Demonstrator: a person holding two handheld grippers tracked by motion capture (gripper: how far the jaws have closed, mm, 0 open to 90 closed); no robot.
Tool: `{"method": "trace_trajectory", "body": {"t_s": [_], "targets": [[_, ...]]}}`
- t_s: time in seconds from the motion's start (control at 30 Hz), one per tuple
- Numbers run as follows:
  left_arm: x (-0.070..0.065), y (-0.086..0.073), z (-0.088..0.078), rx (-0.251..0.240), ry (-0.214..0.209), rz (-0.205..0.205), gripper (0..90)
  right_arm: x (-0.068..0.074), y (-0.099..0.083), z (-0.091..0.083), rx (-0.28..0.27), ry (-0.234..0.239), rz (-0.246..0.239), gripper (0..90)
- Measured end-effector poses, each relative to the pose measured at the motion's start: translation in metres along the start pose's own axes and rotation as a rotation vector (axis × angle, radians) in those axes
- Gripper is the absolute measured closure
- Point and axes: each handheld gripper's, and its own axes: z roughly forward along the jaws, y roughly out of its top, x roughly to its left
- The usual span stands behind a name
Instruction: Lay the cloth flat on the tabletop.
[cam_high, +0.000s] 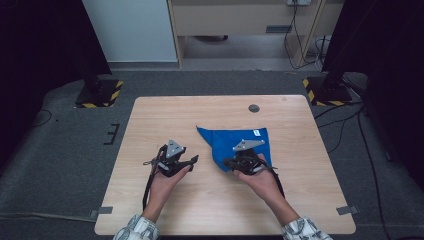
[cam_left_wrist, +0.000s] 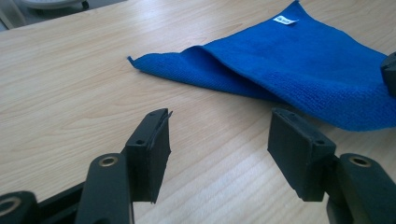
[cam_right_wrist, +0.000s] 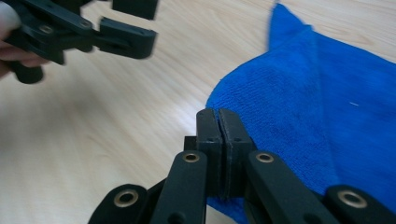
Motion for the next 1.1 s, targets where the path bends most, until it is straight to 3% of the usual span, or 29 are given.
{"method": "trace_trajectory", "body": {"t_s": [0.07, 0.1, 0.17, 0.2, 0.23, 0.3, 0.37, 0.43, 0.53, 0.57, 0.6, 0.7, 0.8, 1.0, 1.1], "targets": [[0.002, -0.002, -0.010, -0.006, 0.004, 0.004, 38.1, 0.011, 0.003, 0.002, 0.000, 0.027, -0.001, 88.2], [0.003, -0.003, -0.015, -0.012, 0.008, 0.005, 38.1, 0.022, 0.003, 0.007, -0.001, 0.067, 0.000, 87.7], [0.006, -0.005, -0.023, -0.016, 0.015, 0.008, 38.1, 0.027, 0.003, 0.011, 0.006, 0.084, -0.003, 86.5], [0.007, -0.007, -0.026, -0.018, 0.016, 0.003, 38.2, 0.038, 0.002, 0.020, 0.012, 0.108, -0.031, 78.0], [0.008, -0.009, -0.028, -0.017, 0.014, -0.003, 38.2, 0.038, 0.002, 0.020, 0.012, 0.108, -0.031, 78.0], [0.011, -0.013, -0.032, -0.012, 0.011, -0.015, 38.2, 0.045, 0.001, 0.025, 0.022, 0.109, -0.056, 64.5], [0.011, -0.014, -0.032, -0.008, 0.010, -0.014, 38.2, 0.045, 0.001, 0.025, 0.017, 0.106, -0.061, 59.5], [0.008, -0.015, -0.029, 0.004, 0.003, -0.002, 38.1, 0.039, 0.001, 0.019, -0.004, 0.089, -0.050, 51.0], [0.004, -0.015, -0.027, 0.016, -0.002, 0.016, 38.0, 0.034, -0.001, 0.015, -0.010, 0.055, -0.049, 46.0], [0.000, -0.016, -0.024, 0.029, -0.009, 0.026, 37.9, 0.025, -0.006, 0.009, -0.012, 0.010, -0.054, 41.8], [0.000, -0.016, -0.024, 0.029, -0.009, 0.026, 37.7, 0.025, -0.006, 0.009, -0.012, 0.010, -0.054, 41.8], [-0.011, -0.023, -0.021, 0.066, -0.031, 0.063, 37.3, 0.001, -0.020, -0.001, 0.001, -0.077, -0.031, 35.7], [-0.017, -0.027, -0.018, 0.086, -0.054, 0.072, 37.1, -0.010, -0.029, -0.009, 0.003, -0.115, -0.029, 33.6], [-0.032, -0.037, 0.001, 0.179, -0.076, 0.153, 36.7, -0.045, -0.061, -0.031, 0.019, -0.253, 0.000, 28.2], [-0.034, -0.041, 0.003, 0.205, -0.085, 0.166, 36.8, -0.057, -0.073, -0.035, 0.039, -0.285, 0.023, 27.9]]}}
